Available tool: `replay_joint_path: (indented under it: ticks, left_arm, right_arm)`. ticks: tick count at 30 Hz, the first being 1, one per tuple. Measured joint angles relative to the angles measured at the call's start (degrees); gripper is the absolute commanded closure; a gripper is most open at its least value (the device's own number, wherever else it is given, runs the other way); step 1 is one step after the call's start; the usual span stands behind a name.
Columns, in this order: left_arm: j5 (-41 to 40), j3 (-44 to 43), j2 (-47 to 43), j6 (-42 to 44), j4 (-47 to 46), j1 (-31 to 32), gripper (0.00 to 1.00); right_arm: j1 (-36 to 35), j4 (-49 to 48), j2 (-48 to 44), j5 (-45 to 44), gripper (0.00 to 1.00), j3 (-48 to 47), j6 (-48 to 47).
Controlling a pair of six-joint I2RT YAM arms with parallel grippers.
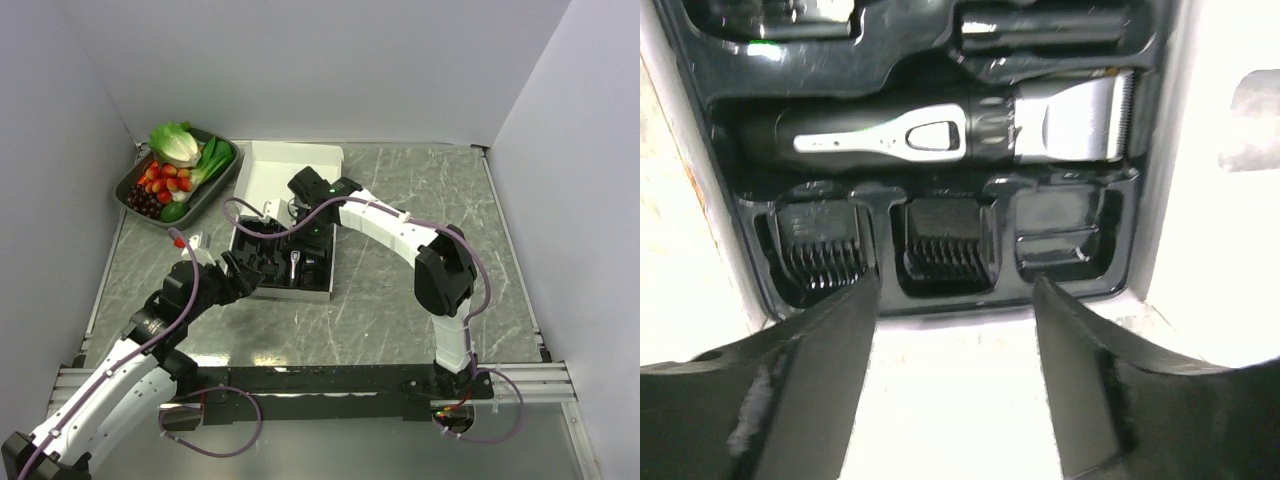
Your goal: Sort the hair-cutting tools
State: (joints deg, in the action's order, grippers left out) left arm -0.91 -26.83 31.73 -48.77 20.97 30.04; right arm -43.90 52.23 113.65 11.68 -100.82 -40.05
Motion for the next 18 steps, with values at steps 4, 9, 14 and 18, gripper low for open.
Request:
replay_joint_path:
  ticks: [4, 9, 14, 18]
  left_arm:
    - [0.0, 0.0, 0.0, 0.0, -0.1, 0.0, 0.21]
    - [0.0, 0.0, 0.0, 0.0, -0.1, 0.0, 0.22]
    - [0.0, 0.0, 0.0, 0.0, -0.1, 0.0, 0.22]
    - [0.0, 0.0, 0.0, 0.0, -0.1, 0.0, 0.22]
  right_arm:
    - [0.0, -1.5, 0.0, -0.1, 0.73, 0.0, 1.4]
    - [0.0, -1.8, 0.3, -0.2, 0.82, 0.0, 3.0]
    - [0.0, -3.4, 0.7, -0.3, 0.9, 0.0, 3.6]
    - [0.1, -4.3, 1.3, -0.4, 0.92, 0.0, 4.2]
